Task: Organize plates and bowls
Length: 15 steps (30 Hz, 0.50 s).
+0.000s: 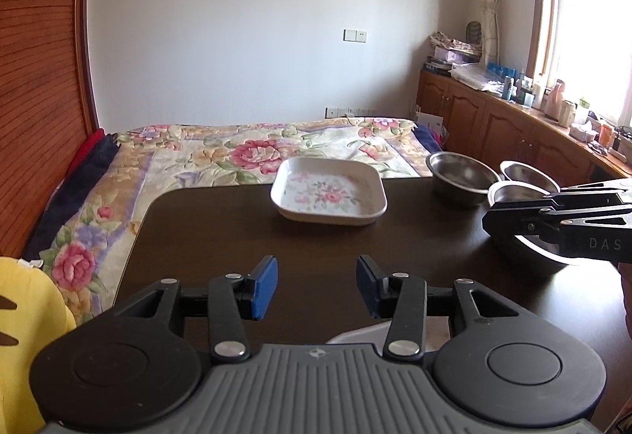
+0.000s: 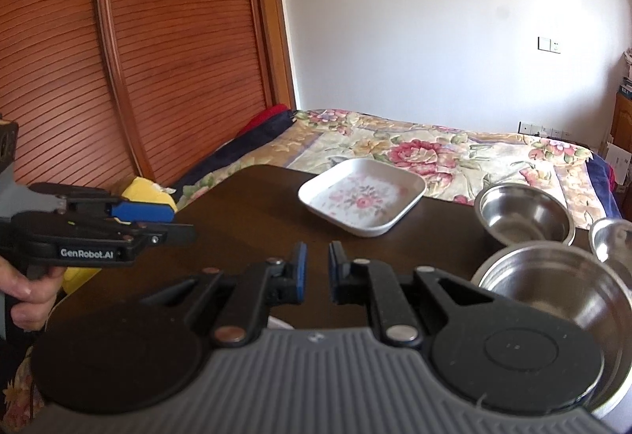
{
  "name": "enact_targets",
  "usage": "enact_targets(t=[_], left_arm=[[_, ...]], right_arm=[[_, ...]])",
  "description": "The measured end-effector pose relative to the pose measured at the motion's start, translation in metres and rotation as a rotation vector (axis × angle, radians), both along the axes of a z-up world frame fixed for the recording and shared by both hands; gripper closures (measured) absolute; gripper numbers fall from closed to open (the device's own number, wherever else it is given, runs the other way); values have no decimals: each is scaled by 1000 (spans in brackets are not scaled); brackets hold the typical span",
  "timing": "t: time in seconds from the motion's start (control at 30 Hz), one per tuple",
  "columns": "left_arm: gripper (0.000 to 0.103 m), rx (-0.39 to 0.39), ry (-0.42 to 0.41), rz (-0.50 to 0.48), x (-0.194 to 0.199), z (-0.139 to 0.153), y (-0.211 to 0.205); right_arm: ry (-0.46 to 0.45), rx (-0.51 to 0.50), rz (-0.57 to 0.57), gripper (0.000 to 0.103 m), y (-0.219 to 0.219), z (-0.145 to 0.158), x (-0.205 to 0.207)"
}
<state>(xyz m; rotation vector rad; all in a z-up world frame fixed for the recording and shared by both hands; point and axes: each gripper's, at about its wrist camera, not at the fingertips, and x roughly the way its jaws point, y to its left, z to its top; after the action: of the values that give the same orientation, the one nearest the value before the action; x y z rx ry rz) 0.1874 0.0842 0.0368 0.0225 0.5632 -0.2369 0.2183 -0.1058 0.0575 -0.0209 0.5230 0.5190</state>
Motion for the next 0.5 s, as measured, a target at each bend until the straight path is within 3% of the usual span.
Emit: enact_targets(t=[0.23, 0.27, 0.37, 0.5], left_arm=[[48, 10, -11, -2, 26, 7, -1], [47, 10, -11, -2, 29, 7, 0], [42, 8, -10, 1, 41, 9, 1], [36, 10, -4, 10, 58, 9, 3]], right_arm=[[10, -19, -18, 89, 3, 4, 29], [11, -24, -22, 85, 4, 4, 33], [11, -31, -37, 55, 4, 5, 45], [13, -55, -49, 54, 6, 4, 63]])
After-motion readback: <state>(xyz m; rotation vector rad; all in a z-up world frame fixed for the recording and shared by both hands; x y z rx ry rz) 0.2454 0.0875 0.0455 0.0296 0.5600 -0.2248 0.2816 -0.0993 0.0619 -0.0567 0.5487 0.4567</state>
